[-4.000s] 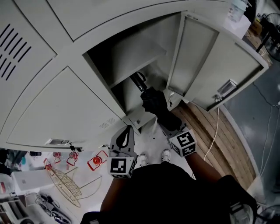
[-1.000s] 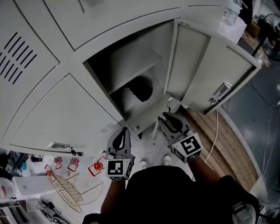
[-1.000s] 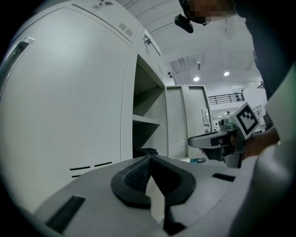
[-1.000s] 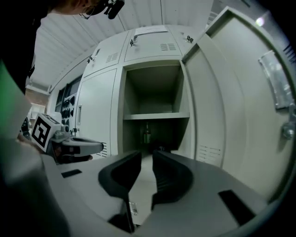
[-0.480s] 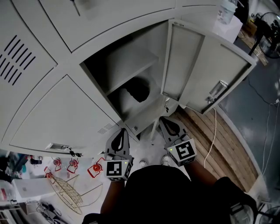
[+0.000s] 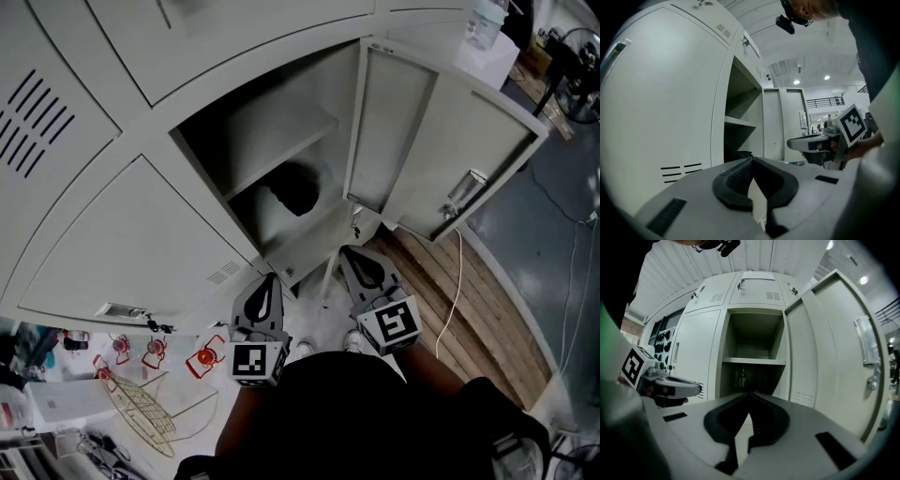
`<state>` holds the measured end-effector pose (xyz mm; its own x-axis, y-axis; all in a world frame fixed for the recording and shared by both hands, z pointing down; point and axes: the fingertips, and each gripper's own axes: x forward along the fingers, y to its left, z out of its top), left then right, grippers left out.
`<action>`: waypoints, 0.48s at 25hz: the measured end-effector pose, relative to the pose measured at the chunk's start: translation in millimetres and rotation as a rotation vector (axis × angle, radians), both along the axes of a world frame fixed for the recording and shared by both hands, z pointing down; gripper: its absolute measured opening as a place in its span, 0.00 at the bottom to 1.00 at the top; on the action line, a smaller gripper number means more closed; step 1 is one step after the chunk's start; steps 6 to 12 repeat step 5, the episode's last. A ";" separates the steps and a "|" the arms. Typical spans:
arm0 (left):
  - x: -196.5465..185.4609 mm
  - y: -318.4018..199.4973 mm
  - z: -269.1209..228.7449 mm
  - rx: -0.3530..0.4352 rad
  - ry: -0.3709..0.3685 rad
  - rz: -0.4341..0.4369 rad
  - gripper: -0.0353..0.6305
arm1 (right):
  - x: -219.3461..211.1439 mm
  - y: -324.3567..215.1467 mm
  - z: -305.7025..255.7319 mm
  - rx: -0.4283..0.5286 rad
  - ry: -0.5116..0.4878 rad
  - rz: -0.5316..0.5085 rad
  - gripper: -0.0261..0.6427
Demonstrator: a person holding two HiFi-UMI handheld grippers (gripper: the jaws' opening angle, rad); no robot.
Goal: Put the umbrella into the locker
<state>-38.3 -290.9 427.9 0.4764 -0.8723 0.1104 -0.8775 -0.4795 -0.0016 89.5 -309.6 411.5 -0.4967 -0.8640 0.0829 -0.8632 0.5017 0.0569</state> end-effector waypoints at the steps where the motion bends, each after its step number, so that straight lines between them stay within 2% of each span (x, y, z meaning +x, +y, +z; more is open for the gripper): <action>1: 0.9 0.6 0.2 -0.007 0.004 0.000 0.05 | 0.1 0.4 -0.4 0.002 0.000 0.000 0.04; 5: 1.6 2.3 0.1 -0.035 0.005 -0.006 0.05 | 1.1 1.6 -1.1 0.002 -0.002 0.001 0.04; 12: 1.6 2.3 0.1 -0.035 0.005 -0.006 0.05 | 1.1 1.6 -1.1 0.002 -0.002 0.001 0.04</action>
